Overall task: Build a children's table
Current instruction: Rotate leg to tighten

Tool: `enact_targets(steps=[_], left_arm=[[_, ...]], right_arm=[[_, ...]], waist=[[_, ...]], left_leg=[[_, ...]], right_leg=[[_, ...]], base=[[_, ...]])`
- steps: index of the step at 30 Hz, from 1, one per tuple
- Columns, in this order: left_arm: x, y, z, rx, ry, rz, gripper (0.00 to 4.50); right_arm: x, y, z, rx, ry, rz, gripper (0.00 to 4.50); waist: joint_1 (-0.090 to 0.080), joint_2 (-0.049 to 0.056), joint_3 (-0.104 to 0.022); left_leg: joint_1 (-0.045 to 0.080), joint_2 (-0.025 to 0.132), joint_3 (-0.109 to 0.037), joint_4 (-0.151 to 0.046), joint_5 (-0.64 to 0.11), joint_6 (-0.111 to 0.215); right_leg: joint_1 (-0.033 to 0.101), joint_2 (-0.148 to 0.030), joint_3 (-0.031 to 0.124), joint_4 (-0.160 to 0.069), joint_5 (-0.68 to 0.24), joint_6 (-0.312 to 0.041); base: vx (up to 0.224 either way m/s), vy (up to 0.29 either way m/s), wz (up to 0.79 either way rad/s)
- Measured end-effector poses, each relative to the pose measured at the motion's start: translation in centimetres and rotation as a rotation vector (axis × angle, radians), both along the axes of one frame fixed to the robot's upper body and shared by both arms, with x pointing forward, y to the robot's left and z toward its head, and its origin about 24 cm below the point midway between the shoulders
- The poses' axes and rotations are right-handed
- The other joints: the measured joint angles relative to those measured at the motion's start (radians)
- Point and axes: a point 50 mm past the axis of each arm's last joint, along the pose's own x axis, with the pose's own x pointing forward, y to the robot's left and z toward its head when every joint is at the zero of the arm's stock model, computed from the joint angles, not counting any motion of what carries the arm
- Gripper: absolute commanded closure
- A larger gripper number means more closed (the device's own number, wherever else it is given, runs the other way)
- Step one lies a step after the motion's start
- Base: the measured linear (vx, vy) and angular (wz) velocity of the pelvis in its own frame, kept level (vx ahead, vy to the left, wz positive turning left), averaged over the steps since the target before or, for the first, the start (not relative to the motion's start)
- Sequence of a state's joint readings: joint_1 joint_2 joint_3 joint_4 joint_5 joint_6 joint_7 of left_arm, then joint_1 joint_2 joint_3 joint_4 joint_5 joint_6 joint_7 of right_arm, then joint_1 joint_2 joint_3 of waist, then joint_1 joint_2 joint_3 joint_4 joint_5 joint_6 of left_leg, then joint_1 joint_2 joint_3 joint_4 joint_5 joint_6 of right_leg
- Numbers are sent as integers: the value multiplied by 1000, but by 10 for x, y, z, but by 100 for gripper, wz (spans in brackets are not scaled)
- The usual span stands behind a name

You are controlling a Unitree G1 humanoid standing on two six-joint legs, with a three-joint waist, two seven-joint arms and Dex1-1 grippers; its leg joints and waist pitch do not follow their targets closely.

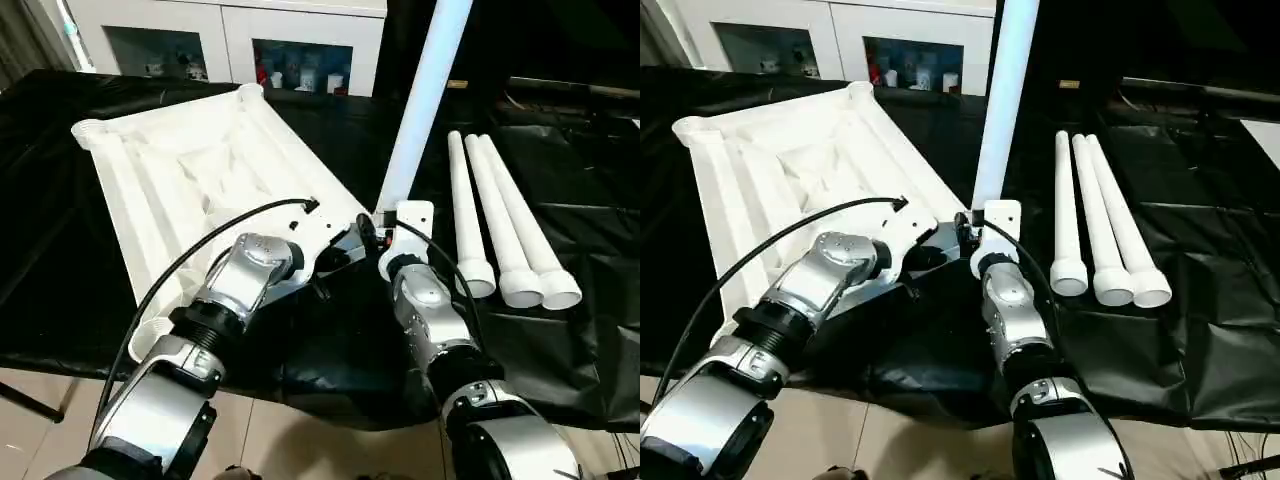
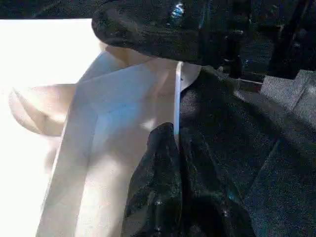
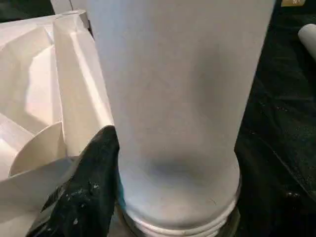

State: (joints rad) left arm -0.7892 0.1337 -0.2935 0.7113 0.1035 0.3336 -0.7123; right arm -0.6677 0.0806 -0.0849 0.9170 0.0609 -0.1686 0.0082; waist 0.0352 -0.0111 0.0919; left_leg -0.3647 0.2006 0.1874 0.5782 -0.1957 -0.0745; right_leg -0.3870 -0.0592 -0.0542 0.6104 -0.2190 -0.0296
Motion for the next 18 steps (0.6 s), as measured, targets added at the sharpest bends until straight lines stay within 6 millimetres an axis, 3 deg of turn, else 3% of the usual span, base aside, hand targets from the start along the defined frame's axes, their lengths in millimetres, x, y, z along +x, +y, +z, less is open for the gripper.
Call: enact_targets(steps=[6,9,10,15,18], left_arm=[[3,3,2,6,-29,5,450],[4,2,5,-6,-61,-10,450],[4,2,5,-10,-68,-13,406],[6,-1,9,-128,-62,45,389],[7,1,11,-180,-70,85,350]], right_arm=[[0,2,2,-11,-8,41,83],[-1,-12,5,-82,-25,78,83],[-2,-15,6,-95,-26,96,76],[-12,-36,14,-143,-69,153,76],[-21,-46,17,-155,-70,171,76]], waist=[[-4,0,4],[2,2,7],[3,4,8],[5,2,10],[3,0,11]], left_leg=[[-2,0,1,-4,0,0],[-3,0,1,-5,1,-1],[-3,0,2,-6,2,0],[-11,1,6,-7,14,14],[-15,1,9,-7,14,15]], right_leg=[[-4,0,0,0,2,2],[-5,0,0,-1,3,5],[-6,0,0,-1,2,5],[-15,0,1,-1,2,5],[-19,0,3,-1,3,6]], base=[[0,0,0],[0,0,0],[0,0,0],[0,0,0],[0,0,0]])
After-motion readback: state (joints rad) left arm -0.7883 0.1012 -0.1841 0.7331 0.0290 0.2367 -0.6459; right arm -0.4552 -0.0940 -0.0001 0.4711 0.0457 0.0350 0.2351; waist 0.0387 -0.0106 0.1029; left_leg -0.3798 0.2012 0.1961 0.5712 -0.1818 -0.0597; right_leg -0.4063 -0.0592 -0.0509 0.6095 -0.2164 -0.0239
